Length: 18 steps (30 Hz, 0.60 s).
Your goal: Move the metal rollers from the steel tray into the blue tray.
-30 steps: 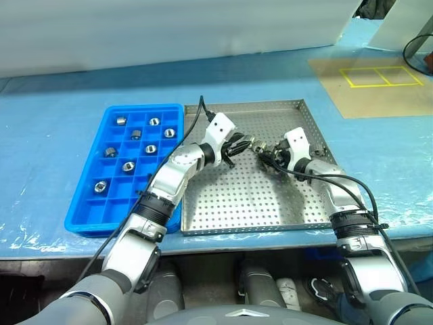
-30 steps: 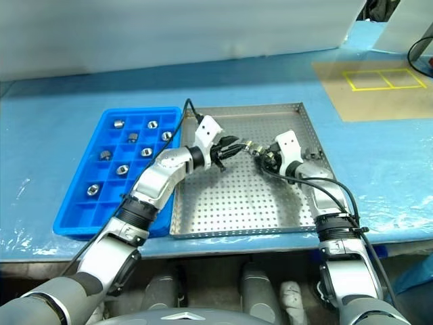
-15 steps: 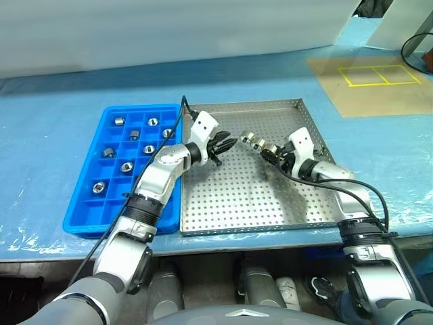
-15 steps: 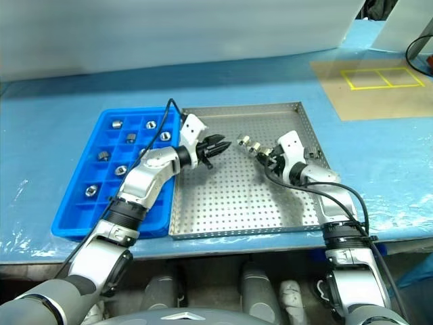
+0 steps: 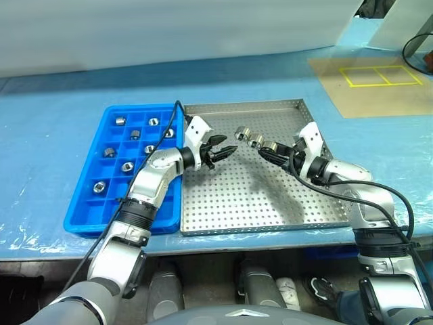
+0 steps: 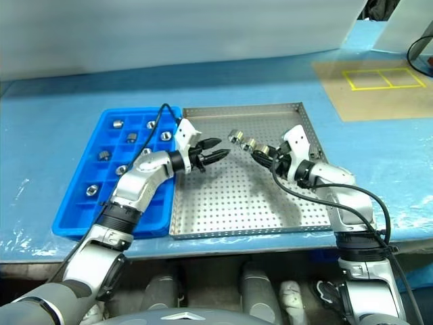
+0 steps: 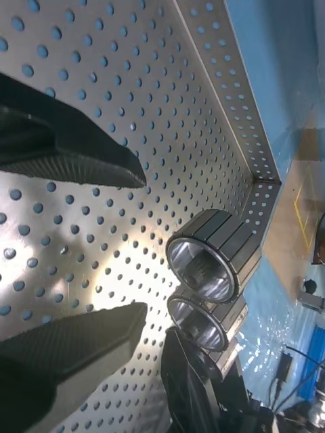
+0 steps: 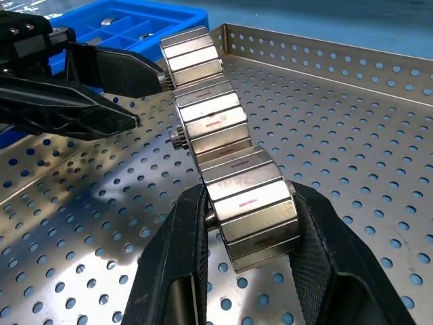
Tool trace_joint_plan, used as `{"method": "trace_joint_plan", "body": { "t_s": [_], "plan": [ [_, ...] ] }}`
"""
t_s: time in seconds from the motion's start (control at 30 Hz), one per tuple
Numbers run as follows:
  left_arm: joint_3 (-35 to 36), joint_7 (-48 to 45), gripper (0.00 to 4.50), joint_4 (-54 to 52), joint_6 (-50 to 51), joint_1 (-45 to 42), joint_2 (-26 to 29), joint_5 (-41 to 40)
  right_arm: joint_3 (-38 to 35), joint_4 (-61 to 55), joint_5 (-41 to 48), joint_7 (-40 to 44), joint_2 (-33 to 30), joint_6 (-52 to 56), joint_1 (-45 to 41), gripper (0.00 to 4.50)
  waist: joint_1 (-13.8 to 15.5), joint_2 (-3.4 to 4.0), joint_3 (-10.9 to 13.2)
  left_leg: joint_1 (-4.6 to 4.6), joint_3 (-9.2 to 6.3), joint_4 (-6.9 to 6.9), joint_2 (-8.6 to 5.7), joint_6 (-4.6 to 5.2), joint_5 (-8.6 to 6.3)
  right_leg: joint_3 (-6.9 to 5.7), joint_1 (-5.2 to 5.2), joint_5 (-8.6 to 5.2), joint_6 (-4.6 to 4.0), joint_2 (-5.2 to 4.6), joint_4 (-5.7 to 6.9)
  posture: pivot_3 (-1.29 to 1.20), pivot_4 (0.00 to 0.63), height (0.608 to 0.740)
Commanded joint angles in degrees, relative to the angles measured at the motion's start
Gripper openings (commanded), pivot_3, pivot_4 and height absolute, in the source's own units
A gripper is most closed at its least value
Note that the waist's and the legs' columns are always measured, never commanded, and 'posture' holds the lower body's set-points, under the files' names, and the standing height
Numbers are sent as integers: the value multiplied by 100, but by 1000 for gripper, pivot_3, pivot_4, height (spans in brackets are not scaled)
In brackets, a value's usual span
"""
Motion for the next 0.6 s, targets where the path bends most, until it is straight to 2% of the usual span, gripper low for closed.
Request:
{"method": "trace_joint_plan", "body": {
  "t_s": [0.03,0.07,0.1,0.47,0.6],
  "plan": [
    [219,134,4024,-221,405,-34,-7,-240,-199,-397,194,-19,-53,-26,-22,1190,-5,0,0,0,1,0,0,-1,0,0,0,0,0,0,0,-288,150,740],
    [247,144,4377,-226,573,-30,-11,-314,-207,-414,212,-22,-47,-19,-6,1190,-7,0,0,0,0,0,0,-2,0,0,-1,0,0,1,0,-288,150,740],
    [337,157,4448,-250,770,-23,-55,-470,-218,-429,241,-17,-42,-8,12,1190,-7,0,0,1,0,-1,0,-2,0,0,-1,0,0,1,0,-288,150,740],
    [1213,241,4448,-593,2511,29,-471,-2113,-252,-727,796,130,-38,382,122,1190,1,-1,1,-2,1,-3,-2,-1,0,0,-1,0,0,0,-4,-290,150,740],
    [1462,348,4448,-562,2817,24,-576,-2479,-248,-816,911,130,-54,491,153,1190,1,-1,1,-1,1,-4,-2,-2,0,1,-1,0,0,0,-5,-293,150,740]
  ]
}}
